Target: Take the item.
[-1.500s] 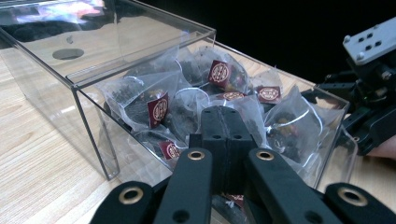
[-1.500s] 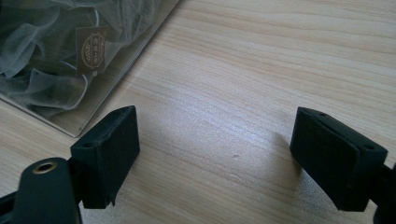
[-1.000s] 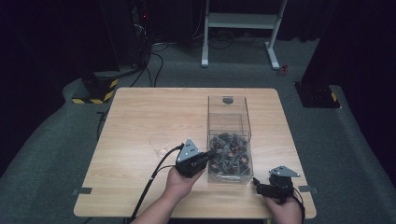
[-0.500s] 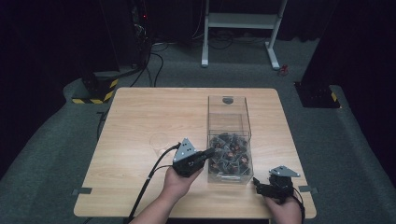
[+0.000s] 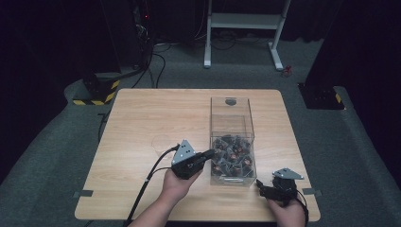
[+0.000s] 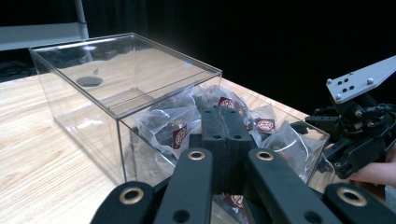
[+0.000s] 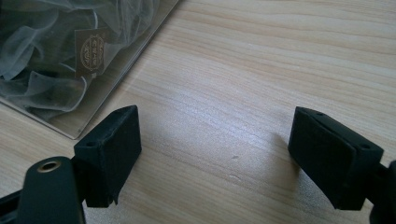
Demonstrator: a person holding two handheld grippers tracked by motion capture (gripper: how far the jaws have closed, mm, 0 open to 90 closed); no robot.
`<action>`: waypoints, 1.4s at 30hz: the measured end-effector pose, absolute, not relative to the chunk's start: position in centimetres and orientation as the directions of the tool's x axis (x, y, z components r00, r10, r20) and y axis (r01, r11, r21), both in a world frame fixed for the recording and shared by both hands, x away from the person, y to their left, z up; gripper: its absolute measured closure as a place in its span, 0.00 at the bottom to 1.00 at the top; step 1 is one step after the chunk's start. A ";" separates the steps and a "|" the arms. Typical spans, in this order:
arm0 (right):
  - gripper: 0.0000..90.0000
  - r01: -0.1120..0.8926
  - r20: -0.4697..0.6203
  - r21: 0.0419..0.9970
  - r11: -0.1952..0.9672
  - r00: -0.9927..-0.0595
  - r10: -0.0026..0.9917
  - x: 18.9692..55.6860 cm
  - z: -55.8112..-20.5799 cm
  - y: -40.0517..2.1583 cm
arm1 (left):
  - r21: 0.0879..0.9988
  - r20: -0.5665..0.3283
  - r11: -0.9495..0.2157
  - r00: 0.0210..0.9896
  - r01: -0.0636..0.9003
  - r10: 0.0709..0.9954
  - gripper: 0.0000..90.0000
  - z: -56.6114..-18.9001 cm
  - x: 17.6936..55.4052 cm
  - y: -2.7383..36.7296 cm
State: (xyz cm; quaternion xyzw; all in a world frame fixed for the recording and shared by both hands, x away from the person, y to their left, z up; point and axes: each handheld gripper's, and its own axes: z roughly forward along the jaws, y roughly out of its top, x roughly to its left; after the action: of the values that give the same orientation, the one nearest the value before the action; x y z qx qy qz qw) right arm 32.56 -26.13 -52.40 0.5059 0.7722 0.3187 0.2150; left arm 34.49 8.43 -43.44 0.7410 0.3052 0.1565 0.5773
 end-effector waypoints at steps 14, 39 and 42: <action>0.19 0.644 -0.010 0.710 0.284 -0.394 0.919 32.6 -52.4 -26.1 | 0.952 -0.120 -0.147 0.768 0.269 0.630 1.00 -43.6 34.4 9.2; 0.22 0.646 -0.008 0.714 0.271 -0.380 0.925 32.5 -52.4 -26.1 | 0.952 -0.104 -0.146 0.731 0.269 0.674 1.00 -43.0 34.5 13.2; 0.22 0.646 -0.008 0.713 0.271 -0.379 0.925 32.5 -52.4 -26.1 | 0.952 -0.104 -0.142 0.726 0.270 0.680 1.00 -43.0 34.5 13.8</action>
State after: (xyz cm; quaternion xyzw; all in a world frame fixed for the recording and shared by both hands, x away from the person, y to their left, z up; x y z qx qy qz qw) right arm 32.49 -26.11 -52.39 0.5123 0.7667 0.3192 0.2187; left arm 34.52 13.82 -42.99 0.7338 0.3235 0.1800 0.5696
